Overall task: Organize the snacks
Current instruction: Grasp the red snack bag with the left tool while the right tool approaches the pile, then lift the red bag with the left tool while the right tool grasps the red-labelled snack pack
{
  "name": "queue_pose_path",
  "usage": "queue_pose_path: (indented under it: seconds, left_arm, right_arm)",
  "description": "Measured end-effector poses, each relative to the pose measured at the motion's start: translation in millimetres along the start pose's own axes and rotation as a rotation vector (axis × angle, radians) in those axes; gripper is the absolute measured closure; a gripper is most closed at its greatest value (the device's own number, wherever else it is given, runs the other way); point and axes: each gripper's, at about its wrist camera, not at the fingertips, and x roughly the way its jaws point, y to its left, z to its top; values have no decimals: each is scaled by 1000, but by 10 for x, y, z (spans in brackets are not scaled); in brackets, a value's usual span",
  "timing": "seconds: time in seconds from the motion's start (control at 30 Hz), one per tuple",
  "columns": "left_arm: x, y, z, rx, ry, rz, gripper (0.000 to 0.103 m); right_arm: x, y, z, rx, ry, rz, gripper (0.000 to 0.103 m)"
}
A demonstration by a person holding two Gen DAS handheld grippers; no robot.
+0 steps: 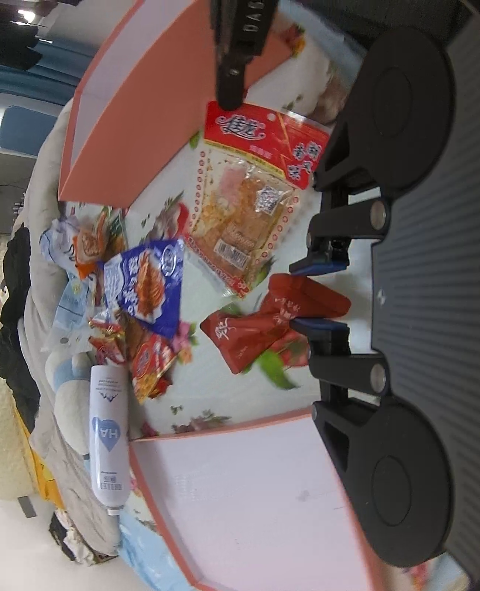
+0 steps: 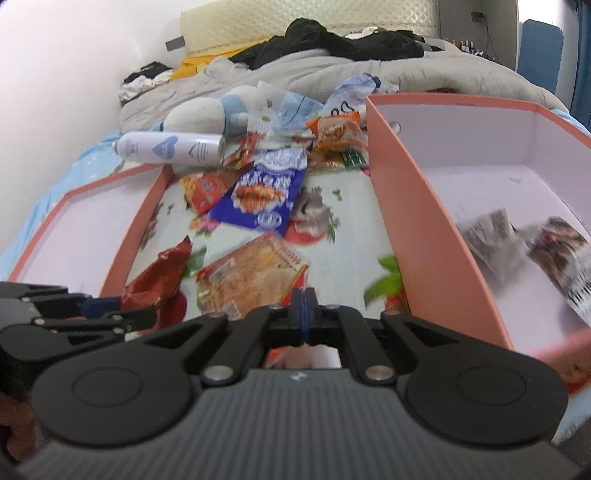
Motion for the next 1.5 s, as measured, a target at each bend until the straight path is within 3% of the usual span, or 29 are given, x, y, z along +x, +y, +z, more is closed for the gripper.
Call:
queue_pose_path:
  seconds: [0.27,0.47,0.53,0.6,0.63,0.7,0.8,0.83,1.03,1.2,1.37,1.5]
  left_arm:
    - [-248,-92,-253,-49,13,-50,74]
    - [-251,-35,-344,-124,35,-74,72]
    - [-252,-24,-352,-137,42,-83,67]
    - [-238,1,-361,-175,56,-91,45]
    - [-220,24,-366,-208,65,-93,41]
    - [-199,58,-390,-273,76,-103,41]
    - [-216,89,-413,-349,61,-97,40]
    - [-225,99,-416,-373,52,-96,40]
    - [-249,190,-394,-485,6,-80,40]
    - [-174,293,-372,-538,0,-80,40]
    - [-60,384,-319,-574,2,-114,41]
    - [45,327,-231,-518,10,-96,41]
  right_arm:
    - [-339,5,-276,24,50,-7,100]
    - [-336,-32,-376,40,106,-5,100]
    - [-316,-63,-398,50,126,-4,96]
    - [-307,-81,-411,49,133,16,96]
    - [-304,-82,-417,45,130,23,95]
    - [-292,-74,-419,28,128,27,86]
    - [-342,-70,-440,5,90,39,37]
    - [-363,-61,-436,-12,73,46,35]
    - [-374,121,-332,-160,-6,95,37]
    - [-138,315,-289,-264,34,141,37]
    - [142,438,-262,-277,81,141,38]
    - [339,474,-260,-286,111,126,38]
